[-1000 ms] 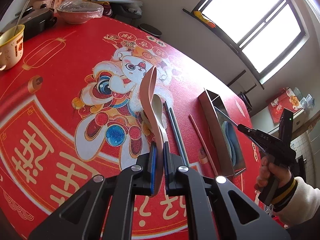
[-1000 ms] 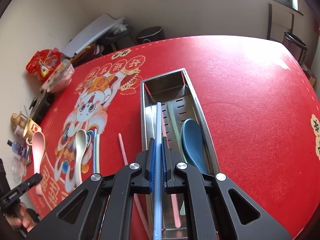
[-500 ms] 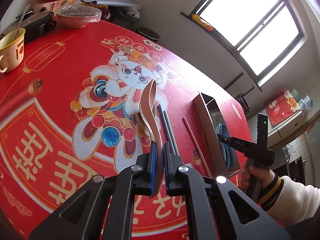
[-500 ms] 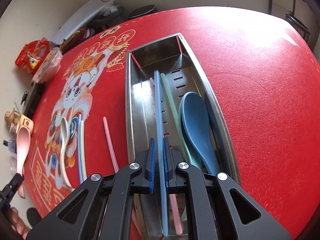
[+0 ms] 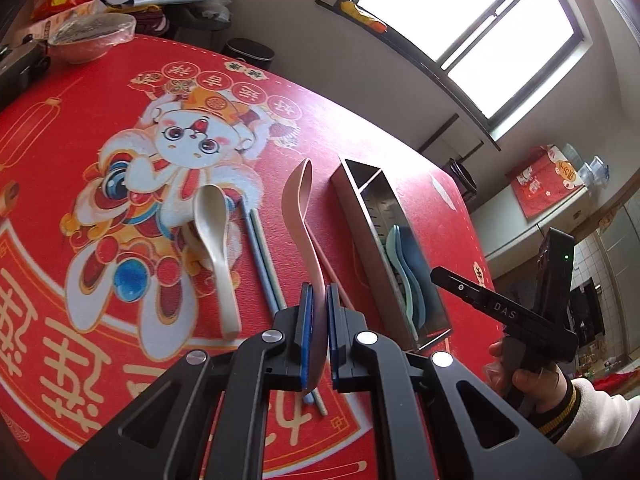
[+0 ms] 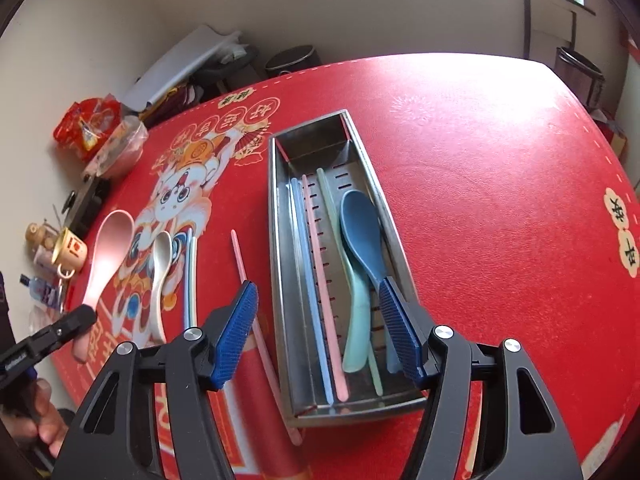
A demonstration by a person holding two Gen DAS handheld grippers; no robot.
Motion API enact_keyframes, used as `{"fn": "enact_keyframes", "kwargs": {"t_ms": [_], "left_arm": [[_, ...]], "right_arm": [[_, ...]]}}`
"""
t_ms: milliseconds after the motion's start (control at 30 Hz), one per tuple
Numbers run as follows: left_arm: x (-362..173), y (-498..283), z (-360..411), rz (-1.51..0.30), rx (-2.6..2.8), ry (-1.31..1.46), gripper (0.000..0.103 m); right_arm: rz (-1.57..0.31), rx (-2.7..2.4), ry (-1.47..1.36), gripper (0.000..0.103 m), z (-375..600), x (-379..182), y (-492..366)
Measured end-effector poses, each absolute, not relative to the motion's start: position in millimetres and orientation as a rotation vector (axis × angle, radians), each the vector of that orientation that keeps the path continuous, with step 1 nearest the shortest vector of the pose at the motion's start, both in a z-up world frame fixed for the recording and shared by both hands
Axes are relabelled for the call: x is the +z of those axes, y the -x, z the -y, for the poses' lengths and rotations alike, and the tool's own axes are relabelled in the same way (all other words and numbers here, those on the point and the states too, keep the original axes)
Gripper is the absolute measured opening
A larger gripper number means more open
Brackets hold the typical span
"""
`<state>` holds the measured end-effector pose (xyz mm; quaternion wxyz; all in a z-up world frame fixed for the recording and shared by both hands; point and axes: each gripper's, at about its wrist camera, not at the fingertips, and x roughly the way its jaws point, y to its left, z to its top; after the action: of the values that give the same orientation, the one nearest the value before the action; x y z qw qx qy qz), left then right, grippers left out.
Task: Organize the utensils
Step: 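Carry the blue chopstick into the steel tray and open the right gripper, then lower the pink spoon into the steel tray and open the left gripper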
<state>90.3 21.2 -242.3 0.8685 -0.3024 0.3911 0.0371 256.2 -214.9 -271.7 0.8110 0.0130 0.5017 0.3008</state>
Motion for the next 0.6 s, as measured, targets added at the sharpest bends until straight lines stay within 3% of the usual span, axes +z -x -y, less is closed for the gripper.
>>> {"fn": "enact_keyframes", "kwargs": {"t_ms": [133, 167, 600], "left_arm": [[-243, -114, 6, -0.842, 0.016, 0.61, 0.007], [-243, -120, 12, -0.849, 0.002, 0.609, 0.007], [-269, -191, 84, -0.967, -0.057, 0.659, 0.007]], "right_arm": [[-1.1, 0.627, -0.102, 0.079, 241, -271, -259], [-1.105, 0.62, -0.11, 0.087, 247, -271, -260], [-1.111, 0.58, -0.164, 0.087, 311, -276, -271]]}}
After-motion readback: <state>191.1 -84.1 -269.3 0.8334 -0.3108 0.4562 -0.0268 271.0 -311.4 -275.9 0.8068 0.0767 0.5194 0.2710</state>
